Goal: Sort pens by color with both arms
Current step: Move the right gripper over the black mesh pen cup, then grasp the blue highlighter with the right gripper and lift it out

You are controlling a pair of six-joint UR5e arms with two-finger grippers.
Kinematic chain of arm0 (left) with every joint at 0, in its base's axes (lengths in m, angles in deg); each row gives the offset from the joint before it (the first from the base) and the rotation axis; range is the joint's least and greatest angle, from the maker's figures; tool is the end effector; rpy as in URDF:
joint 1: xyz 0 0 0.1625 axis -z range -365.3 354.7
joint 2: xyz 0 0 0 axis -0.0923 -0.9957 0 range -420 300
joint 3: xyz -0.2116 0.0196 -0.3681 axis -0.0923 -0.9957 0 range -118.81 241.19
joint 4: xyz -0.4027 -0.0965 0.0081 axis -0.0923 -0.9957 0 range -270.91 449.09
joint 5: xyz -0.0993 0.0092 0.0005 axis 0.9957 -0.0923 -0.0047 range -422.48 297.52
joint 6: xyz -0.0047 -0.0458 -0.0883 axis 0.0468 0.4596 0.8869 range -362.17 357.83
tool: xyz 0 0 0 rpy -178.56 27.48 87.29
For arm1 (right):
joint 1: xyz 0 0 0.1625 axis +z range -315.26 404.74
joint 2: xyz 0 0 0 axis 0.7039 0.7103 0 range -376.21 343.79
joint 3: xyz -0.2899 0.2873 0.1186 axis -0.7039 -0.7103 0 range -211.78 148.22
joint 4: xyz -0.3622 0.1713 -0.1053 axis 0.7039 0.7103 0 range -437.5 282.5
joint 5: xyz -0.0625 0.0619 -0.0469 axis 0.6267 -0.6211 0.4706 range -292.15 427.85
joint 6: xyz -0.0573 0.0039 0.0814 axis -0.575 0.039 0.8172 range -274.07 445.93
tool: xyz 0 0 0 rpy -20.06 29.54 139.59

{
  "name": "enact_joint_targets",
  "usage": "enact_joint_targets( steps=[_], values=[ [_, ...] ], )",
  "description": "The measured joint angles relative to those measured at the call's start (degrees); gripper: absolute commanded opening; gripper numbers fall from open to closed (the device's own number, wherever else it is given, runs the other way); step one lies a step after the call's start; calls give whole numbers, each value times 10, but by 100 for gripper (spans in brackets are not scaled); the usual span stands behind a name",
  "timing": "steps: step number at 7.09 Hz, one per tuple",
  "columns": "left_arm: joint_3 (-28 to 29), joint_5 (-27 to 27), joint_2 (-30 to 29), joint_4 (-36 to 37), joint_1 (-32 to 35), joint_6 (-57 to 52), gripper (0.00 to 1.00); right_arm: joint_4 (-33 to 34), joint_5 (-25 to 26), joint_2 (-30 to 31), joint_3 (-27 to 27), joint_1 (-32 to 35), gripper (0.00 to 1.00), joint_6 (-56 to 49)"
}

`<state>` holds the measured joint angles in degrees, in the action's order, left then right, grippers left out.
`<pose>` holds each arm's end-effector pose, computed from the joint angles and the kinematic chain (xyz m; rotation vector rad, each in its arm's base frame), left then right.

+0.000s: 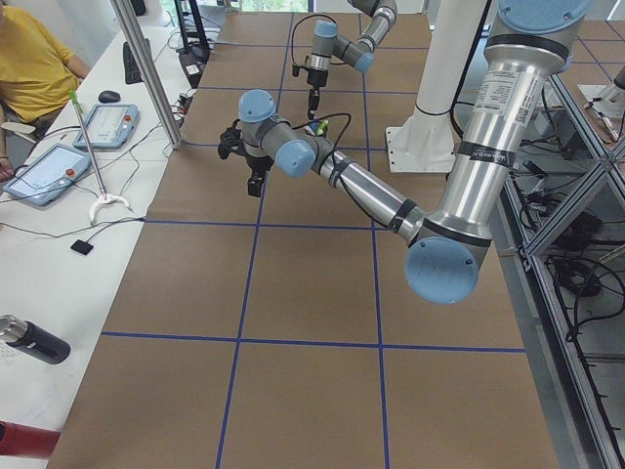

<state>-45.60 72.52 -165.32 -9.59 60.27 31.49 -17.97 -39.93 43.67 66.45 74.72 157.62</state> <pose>0.1769 -0.5413 0.3522 0.2240 0.9815 0.1321 -0.5077 -0.4116 0.2280 0.2387 -1.1961 -0.0086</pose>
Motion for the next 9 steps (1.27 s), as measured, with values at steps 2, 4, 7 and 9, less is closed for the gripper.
enact_joint_targets(
  steps=[2, 4, 7, 9],
  values=[
    [0, 0, 0, 0, 0, 0, 100, -1, 0, -1, 2, -7, 33, 1],
    [1, 0, 1, 0, 0, 0, 100, -1, 0, -1, 4, -8, 12, 1],
    [0, 0, 1, 0, 0, 0, 100, 0, 0, 1, 12, -9, 2, 1],
    [0, 0, 1, 0, 0, 1, 100, 3, 0, 6, 44, -2, 0, 2]
  ],
)
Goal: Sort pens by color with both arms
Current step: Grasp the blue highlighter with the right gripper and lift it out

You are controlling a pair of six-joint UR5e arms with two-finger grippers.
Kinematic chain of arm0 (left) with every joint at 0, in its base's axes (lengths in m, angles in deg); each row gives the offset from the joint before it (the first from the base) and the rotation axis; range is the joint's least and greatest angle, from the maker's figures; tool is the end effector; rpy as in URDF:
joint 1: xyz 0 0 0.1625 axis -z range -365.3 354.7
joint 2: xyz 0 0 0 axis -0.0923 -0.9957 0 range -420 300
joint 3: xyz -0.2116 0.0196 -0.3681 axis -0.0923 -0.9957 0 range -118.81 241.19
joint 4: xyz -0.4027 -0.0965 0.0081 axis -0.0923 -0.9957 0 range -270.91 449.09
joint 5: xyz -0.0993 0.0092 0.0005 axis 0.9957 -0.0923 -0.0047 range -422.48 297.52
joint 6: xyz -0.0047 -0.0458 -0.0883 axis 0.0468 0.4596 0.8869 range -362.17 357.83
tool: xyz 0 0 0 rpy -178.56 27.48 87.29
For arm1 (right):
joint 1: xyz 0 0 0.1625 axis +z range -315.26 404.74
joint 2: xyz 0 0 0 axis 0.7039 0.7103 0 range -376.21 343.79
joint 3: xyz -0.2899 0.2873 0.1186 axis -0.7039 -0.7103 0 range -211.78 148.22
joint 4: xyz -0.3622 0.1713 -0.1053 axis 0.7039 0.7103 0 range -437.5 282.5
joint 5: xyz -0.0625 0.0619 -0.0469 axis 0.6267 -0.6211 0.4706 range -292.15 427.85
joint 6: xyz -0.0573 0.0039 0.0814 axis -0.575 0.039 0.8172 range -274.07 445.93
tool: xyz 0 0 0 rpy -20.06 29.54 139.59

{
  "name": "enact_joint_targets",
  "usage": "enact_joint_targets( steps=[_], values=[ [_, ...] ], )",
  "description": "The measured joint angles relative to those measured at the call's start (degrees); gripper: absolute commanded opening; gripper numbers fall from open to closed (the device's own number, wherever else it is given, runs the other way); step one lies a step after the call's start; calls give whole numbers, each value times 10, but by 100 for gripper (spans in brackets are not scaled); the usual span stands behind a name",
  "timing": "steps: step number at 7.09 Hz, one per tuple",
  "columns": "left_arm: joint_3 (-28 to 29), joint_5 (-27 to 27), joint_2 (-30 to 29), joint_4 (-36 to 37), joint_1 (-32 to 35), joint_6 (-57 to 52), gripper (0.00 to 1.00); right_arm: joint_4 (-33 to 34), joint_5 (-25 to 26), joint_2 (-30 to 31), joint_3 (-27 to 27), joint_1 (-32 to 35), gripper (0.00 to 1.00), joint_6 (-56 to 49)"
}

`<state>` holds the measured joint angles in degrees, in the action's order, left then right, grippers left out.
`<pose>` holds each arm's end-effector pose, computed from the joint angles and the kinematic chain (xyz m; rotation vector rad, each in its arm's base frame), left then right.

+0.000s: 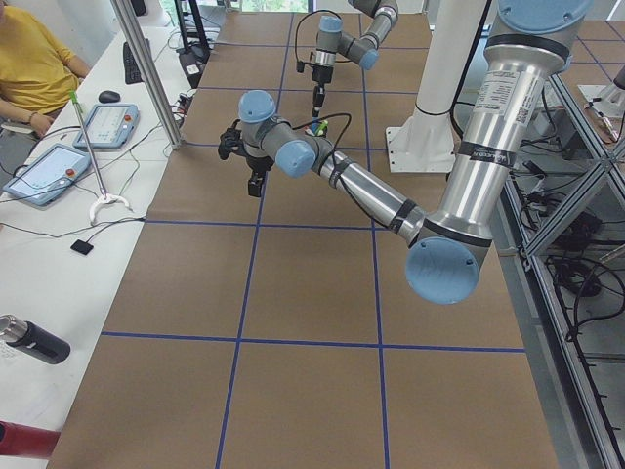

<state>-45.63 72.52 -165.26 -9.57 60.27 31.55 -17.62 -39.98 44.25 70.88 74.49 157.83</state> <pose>0.1767 -0.5410 0.3526 0.2227 0.9812 0.1308 -0.4880 -0.3973 0.2026 0.2616 -1.2505 -0.0215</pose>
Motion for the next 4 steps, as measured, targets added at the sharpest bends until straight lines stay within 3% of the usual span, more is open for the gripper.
enact_joint_targets(
  steps=[2, 4],
  values=[
    [0, 0, 0, 0, 0, 0, 100, 25, -5, 5, 50, 20, 0, 2],
    [0, 0, 0, 0, 0, 0, 100, 104, -5, 2, 114, 38, 0, 4]
  ],
)
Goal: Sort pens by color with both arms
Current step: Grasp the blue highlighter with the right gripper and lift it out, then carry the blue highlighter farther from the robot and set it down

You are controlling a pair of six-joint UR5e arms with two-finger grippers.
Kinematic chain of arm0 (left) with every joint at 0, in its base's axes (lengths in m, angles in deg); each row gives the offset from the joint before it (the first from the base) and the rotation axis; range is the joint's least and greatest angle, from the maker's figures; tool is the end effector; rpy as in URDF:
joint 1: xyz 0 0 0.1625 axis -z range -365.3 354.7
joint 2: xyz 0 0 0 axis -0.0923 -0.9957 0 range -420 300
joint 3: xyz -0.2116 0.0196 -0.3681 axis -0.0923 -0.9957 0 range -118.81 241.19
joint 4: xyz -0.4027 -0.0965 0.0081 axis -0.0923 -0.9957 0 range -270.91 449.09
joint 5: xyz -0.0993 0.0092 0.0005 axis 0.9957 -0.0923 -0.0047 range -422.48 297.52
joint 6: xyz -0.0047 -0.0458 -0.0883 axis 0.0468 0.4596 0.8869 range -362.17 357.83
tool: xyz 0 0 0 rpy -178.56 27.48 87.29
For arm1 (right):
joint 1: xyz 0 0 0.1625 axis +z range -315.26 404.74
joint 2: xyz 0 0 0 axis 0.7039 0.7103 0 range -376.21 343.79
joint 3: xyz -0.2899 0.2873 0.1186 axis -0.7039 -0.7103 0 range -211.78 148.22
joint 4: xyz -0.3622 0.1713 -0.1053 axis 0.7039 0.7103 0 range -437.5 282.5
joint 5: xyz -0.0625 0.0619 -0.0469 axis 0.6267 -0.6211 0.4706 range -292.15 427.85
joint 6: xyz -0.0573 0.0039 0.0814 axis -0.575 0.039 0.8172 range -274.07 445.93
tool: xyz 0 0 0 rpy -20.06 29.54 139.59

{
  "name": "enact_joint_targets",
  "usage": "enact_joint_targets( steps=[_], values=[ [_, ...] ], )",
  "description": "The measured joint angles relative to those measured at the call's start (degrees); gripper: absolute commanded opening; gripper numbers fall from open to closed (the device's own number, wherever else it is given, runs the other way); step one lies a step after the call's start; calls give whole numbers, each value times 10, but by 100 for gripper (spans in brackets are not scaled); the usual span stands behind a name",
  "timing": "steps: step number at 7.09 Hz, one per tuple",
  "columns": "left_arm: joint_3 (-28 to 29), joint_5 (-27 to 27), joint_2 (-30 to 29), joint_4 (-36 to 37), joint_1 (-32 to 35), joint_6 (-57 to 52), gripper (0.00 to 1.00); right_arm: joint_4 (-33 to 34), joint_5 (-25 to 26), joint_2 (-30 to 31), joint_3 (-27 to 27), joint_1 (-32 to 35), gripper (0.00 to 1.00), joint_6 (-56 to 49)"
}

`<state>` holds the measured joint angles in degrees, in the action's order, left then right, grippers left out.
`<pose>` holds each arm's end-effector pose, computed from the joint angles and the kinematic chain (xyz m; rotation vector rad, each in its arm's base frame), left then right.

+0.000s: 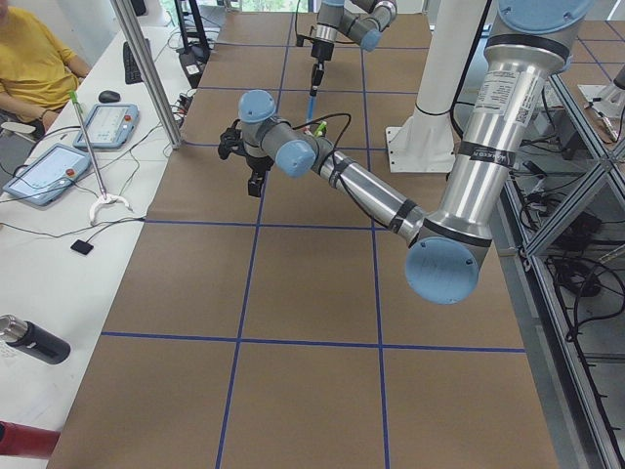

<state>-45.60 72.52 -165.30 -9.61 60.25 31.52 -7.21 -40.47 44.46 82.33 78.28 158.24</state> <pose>0.1770 -0.5412 0.3523 0.2236 0.9815 0.1319 -0.4115 -0.3951 0.1499 0.2985 -1.2572 0.0330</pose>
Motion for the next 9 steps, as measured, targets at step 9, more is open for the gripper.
enact_joint_targets(
  steps=[9],
  values=[
    [1, 1, 0, -1, -6, 4, 100, 50, 401, -100, -219, -7, 0, 67]
  ],
)
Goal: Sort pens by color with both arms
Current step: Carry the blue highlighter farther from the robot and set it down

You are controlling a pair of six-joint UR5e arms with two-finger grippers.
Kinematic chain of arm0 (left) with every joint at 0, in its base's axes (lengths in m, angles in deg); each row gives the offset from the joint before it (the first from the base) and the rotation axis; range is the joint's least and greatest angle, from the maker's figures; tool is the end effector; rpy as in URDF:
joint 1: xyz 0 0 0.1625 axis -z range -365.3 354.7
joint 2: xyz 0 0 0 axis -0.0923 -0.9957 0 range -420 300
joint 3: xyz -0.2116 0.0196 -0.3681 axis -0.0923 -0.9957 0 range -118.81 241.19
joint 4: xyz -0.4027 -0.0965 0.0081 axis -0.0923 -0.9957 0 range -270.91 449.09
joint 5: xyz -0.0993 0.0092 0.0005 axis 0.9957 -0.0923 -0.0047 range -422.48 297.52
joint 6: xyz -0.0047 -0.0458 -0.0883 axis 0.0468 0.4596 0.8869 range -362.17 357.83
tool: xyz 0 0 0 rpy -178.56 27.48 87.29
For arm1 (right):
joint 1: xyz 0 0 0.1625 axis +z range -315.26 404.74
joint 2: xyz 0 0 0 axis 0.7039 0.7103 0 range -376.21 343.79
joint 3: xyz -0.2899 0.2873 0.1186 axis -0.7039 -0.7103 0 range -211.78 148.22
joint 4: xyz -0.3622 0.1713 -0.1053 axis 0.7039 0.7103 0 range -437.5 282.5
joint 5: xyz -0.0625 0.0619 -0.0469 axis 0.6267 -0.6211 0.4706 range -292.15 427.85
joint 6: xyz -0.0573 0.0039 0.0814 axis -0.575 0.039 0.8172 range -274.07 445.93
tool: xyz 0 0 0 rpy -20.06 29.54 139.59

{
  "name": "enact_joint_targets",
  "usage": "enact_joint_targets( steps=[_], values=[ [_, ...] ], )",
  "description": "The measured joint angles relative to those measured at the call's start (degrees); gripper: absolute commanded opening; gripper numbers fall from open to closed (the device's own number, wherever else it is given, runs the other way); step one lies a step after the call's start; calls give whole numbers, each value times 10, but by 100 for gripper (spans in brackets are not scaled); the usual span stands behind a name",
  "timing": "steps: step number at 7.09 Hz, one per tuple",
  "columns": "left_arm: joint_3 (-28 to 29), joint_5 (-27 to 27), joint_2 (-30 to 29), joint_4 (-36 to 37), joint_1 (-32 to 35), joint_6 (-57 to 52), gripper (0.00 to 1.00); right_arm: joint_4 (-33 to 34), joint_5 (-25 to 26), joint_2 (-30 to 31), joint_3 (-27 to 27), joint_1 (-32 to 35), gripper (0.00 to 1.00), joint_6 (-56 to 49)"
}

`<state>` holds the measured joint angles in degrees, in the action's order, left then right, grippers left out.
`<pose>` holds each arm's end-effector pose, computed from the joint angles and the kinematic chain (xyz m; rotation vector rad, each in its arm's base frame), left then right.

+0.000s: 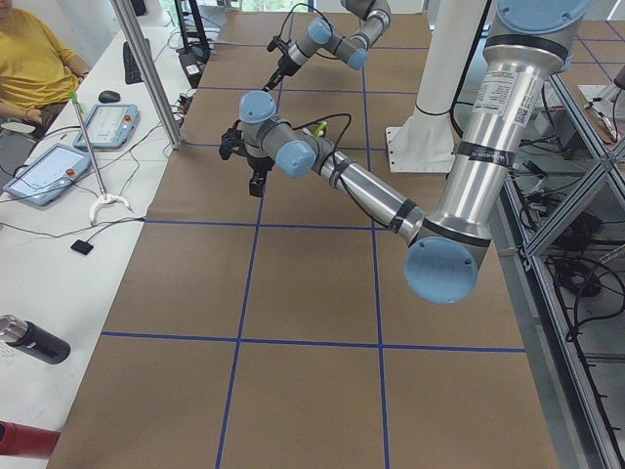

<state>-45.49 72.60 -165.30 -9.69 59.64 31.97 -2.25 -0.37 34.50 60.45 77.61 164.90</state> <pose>0.1830 -0.5396 0.3530 0.2133 0.9845 0.1348 -0.4915 -0.5203 0.1998 0.6943 -0.7782 0.5330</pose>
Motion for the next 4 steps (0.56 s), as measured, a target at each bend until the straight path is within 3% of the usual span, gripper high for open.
enact_joint_targets(
  steps=[2, 4],
  values=[
    [1, 0, 0, 0, -3, 2, 100, -4, 95, -39, -112, 2, 0, 34],
    [2, 0, -1, 0, -4, 2, 100, -74, 119, -39, -182, 10, 0, 40]
  ],
)
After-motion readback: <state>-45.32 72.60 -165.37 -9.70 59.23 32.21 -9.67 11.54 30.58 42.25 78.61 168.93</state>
